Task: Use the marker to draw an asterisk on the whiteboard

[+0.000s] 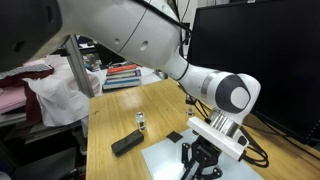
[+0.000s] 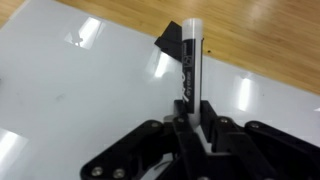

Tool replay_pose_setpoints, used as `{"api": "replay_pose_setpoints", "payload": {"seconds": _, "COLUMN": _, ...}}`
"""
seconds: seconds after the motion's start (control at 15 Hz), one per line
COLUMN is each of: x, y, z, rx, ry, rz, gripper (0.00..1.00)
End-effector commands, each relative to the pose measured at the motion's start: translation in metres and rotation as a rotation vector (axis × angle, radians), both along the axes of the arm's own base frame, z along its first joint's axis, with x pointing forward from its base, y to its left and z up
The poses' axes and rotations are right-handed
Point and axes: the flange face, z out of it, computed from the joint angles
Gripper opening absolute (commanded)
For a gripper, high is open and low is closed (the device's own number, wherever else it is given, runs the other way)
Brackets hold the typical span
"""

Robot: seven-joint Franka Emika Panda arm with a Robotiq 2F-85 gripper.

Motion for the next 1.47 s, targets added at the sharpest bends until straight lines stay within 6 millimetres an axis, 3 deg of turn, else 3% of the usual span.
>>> {"api": "replay_pose_setpoints", "payload": {"seconds": 0.0, "x": -0.016, "y": 0.007, "z": 0.011, "rx": 0.05, "ry": 0.018, "rz": 0.043, "gripper": 0.05}}
{"api": "replay_pose_setpoints", "payload": {"seconds": 0.33, "x": -0.025, "y": 0.013, "z": 0.023, "rx": 0.078, "ry": 0.009, "rz": 0.067, "gripper": 0.05}}
{"api": "replay_pose_setpoints", "payload": {"seconds": 0.73, "x": -0.009, "y": -0.001, "z": 0.04, "rx": 0.069, "ry": -0.146, "rz": 0.048, "gripper": 0.05}}
{"api": "replay_pose_setpoints", "payload": {"seconds": 1.07, "x": 0.006, "y": -0.003, "z": 0.039, "rx": 0.055, "ry": -0.209, "rz": 0.049, "gripper": 0.05}}
{"api": "replay_pose_setpoints", "payload": {"seconds": 1.4, "x": 0.005, "y": -0.008, "z": 0.03, "rx": 0.031, "ry": -0.181, "rz": 0.038, "gripper": 0.05}}
